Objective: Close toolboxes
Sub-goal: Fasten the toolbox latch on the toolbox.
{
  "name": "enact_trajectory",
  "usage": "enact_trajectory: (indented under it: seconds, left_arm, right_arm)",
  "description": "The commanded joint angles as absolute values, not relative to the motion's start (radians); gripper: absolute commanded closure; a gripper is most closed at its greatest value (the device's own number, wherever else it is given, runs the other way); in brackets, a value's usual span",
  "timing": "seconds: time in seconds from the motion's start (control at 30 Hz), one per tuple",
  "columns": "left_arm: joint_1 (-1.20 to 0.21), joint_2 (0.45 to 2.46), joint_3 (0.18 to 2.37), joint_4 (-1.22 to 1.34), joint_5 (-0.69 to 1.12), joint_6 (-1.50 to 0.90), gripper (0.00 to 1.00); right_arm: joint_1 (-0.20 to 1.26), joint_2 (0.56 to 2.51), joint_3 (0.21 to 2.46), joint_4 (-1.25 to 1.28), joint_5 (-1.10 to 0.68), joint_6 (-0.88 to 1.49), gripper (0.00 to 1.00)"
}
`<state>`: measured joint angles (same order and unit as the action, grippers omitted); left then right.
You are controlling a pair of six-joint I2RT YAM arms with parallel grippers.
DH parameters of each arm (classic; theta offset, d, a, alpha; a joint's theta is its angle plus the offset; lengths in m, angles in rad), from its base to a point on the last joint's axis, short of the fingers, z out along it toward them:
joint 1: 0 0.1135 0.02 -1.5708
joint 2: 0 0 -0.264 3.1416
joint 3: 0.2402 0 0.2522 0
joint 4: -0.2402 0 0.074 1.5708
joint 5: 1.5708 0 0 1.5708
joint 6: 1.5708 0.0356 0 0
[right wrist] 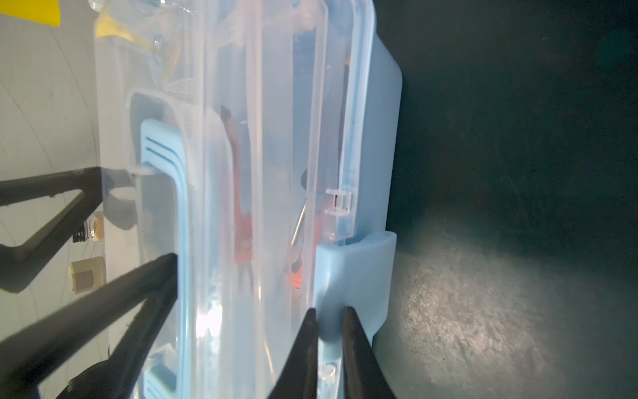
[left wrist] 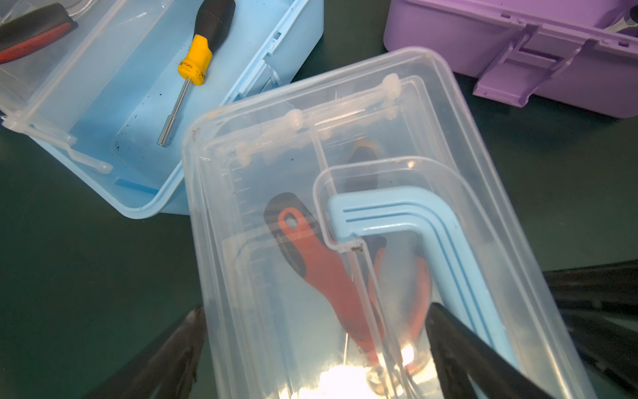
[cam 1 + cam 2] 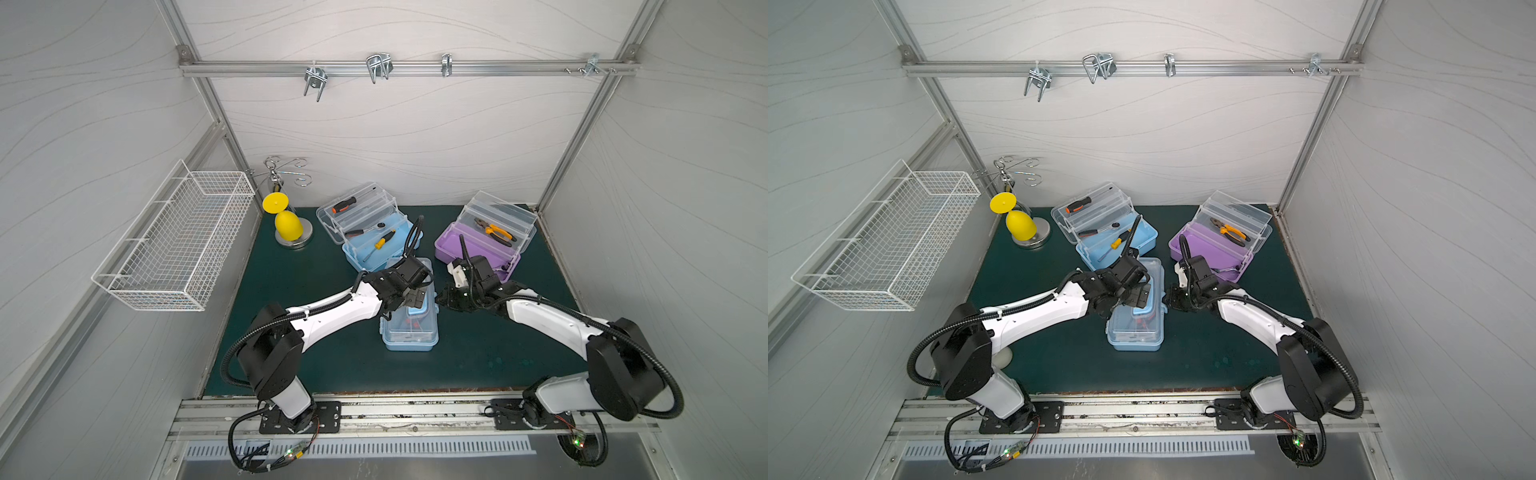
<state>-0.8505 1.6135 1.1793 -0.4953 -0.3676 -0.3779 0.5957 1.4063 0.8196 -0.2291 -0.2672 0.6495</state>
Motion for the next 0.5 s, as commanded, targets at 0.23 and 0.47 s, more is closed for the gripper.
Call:
enact_trajectory:
  seconds: [0.23, 0.47]
  left_arm:
    - [-0.857, 1.7, 1.128, -0.594, -0.287, -0.36, 0.01]
    - [-0.852, 1.703, 1.11, -0.583, -0.273, -0.37, 0.01]
  right_arm:
    - [0.65, 1.463, 0.865, -0.265, -0.243, 0.617, 0.83]
    - [0.65, 1.466, 0.885, -0.297, -0.199, 0.593, 0.79]
